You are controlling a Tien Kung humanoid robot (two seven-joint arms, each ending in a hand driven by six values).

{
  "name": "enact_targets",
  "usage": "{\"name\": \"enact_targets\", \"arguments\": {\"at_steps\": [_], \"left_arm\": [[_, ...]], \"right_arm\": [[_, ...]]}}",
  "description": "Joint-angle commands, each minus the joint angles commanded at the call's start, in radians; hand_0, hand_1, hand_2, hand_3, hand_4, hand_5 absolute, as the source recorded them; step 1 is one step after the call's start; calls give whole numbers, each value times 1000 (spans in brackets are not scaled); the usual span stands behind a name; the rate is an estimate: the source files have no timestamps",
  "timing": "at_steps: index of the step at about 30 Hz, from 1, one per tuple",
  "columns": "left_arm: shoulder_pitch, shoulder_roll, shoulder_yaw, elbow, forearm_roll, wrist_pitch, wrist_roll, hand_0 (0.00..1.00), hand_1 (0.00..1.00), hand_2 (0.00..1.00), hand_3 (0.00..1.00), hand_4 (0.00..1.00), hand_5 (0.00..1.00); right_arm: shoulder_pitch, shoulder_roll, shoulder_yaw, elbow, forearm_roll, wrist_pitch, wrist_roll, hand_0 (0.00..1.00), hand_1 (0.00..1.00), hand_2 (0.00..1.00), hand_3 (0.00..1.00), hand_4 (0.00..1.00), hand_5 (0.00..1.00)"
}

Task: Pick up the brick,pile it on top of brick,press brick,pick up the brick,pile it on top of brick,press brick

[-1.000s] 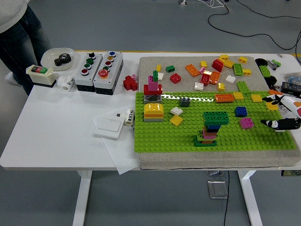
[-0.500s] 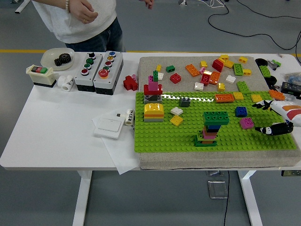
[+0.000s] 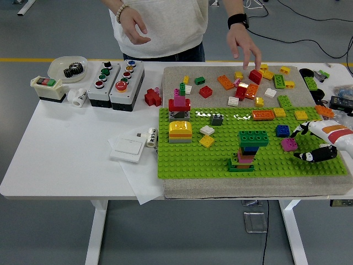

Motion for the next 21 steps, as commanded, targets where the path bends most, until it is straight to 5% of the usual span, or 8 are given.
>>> {"name": "enact_targets", "arguments": {"at_steps": [21], "left_arm": [[-11, 2, 7, -1, -4, 2, -3, 459, 557, 615, 631, 674, 799]], "right_arm": [[22, 5, -20, -8, -16, 11, 2, 623, 681, 736, 701, 816, 317]]}}
